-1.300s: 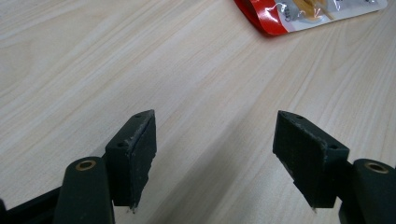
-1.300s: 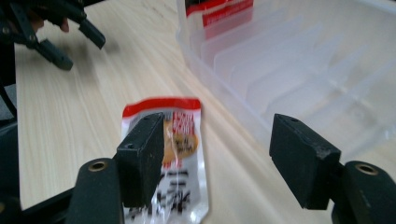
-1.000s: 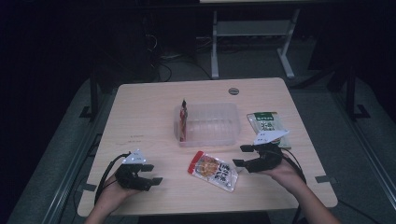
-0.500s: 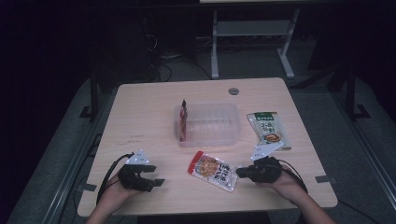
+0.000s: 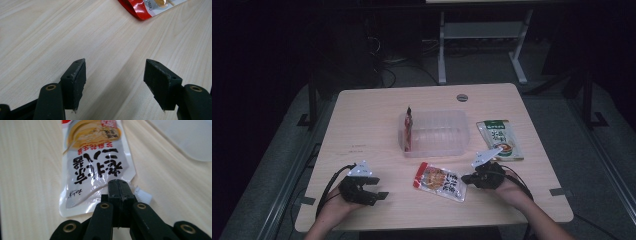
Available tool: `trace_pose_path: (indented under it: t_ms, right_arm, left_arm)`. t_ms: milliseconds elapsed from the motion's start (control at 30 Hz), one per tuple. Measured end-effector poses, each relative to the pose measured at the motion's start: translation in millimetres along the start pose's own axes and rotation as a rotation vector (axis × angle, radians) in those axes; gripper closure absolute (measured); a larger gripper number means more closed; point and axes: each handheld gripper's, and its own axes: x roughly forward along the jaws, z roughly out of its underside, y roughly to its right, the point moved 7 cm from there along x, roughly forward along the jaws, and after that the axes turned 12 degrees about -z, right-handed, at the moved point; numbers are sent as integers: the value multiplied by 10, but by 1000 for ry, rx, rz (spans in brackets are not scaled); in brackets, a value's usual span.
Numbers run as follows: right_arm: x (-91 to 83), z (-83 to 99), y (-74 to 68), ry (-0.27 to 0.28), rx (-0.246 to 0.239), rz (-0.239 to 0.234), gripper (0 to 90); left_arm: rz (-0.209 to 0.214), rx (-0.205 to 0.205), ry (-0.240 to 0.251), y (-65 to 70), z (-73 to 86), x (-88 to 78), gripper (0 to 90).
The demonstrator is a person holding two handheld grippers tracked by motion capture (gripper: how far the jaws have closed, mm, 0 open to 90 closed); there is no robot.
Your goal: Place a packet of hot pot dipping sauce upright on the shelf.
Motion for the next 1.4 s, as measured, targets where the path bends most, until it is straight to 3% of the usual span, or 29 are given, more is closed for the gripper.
trace_pose_path:
  t_ms: [267,500,733,800,867,1067,1200,1400]
  right_arm:
    - [26,-97,202,13,14,42,896]
    - [88,-152,395,7,19,85,896]
    - [13,-179,330,31,9,72,895]
    - [-16,-188,309,40,9,70,849]
    - [-55,-199,282,60,38,59,768]
    - [-137,-173,240,73,86,41,560]
    - [-176,-144,255,89,105,62,432]
    - [-245,-112,247,124,139,69,359]
  left_arm:
    - [8,17,-5,22,-11,17,339]
    - [11,3,3,43,-28,18,339]
    - [21,14,14,94,-79,11,390]
    - [14,10,32,107,-126,-1,443]
    - [11,3,48,126,-188,-17,559]
    - [45,40,89,222,-432,-7,808]
    - [68,91,83,310,-561,65,893]
    - [105,141,97,424,-771,196,895]
